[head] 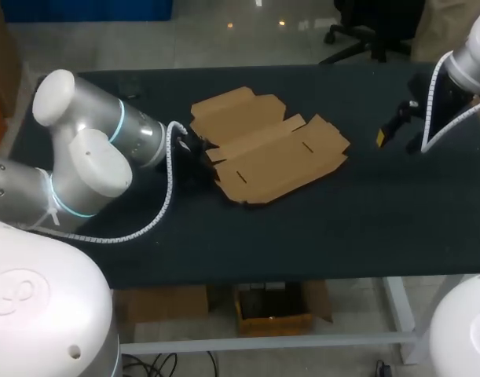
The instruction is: Assemble the packaging by folding the flat box into shape, placing the metal phone stand inside, and closing the box properly
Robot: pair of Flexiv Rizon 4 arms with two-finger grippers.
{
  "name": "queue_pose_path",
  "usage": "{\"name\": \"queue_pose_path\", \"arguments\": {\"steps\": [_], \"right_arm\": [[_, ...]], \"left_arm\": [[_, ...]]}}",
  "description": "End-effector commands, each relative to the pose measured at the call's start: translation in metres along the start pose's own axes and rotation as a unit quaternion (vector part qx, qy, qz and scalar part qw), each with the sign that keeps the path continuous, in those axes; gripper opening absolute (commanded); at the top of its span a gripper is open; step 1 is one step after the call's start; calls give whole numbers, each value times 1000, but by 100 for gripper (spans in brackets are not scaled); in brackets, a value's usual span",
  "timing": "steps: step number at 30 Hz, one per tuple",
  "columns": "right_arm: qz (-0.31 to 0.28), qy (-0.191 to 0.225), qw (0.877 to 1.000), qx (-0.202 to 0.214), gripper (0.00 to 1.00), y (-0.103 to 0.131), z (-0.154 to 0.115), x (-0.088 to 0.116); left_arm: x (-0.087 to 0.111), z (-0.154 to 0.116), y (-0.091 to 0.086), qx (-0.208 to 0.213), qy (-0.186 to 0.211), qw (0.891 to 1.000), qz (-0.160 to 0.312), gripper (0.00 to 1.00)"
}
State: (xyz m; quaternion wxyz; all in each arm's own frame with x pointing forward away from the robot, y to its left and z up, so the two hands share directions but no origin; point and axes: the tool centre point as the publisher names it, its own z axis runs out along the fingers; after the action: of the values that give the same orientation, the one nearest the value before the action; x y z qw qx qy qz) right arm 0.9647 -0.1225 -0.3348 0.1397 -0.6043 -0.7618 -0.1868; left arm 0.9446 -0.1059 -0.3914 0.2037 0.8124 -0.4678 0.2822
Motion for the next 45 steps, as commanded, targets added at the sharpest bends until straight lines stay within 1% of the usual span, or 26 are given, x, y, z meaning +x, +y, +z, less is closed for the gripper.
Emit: {"name": "queue_pose_path", "arguments": {"steps": [1, 5, 9, 11, 17, 22, 28, 32, 33, 34, 35, 36, 37, 40, 45], "right_arm": [[1, 1, 1000, 2, 100, 1, -1, 0], [1, 2, 1000, 3, 100, 3, 1, 2], [0, 2, 1000, 5, 100, 4, 2, 4], [-1, 2, 1000, 5, 100, 4, 2, 5], [-1, 0, 1000, 4, 100, 4, 1, 9], [-2, -2, 1000, 4, 100, 4, 0, 11], [-2, -4, 1000, 3, 100, 3, -1, 14], [-4, -4, 1000, 3, 100, 4, 0, 16], [-4, -4, 1000, 3, 100, 4, 1, 17], [-5, -4, 1000, 3, 100, 4, 1, 18], [-5, -3, 1000, 3, 100, 4, 2, 18], [-5, -3, 1000, 4, 100, 4, 2, 18], [-6, -3, 1000, 4, 100, 4, 2, 19], [-5, -3, 1000, 4, 100, 4, 2, 19], [-3, -2, 1000, 2, 100, 3, 3, 18]], "left_arm": [[1, -23, -3, -29, 0, 1000, 8, 0], [3, -38, 0, -48, 1, 999, 26, 0], [4, -47, 3, -67, -9, 997, 50, 0], [4, -50, 5, -70, -16, 996, 62, 0], [0, -50, 9, -84, -41, 991, 100, 0], [-5, -51, 11, -94, -43, 987, 119, 0], [-8, -55, 14, -86, -52, 985, 138, 0], [-11, -57, 5, -69, -59, 987, 134, 0], [-13, -57, 0, -69, -59, 987, 132, 9], [-14, -57, -3, -67, -60, 988, 130, 40], [-15, -58, -6, -66, -60, 988, 127, 58], [-16, -59, -9, -65, -60, 988, 126, 86], [-17, -60, -11, -61, -61, 989, 122, 100], [-18, -64, -14, -56, -59, 990, 118, 100], [-16, -73, -11, -43, -50, 991, 116, 100]]}}
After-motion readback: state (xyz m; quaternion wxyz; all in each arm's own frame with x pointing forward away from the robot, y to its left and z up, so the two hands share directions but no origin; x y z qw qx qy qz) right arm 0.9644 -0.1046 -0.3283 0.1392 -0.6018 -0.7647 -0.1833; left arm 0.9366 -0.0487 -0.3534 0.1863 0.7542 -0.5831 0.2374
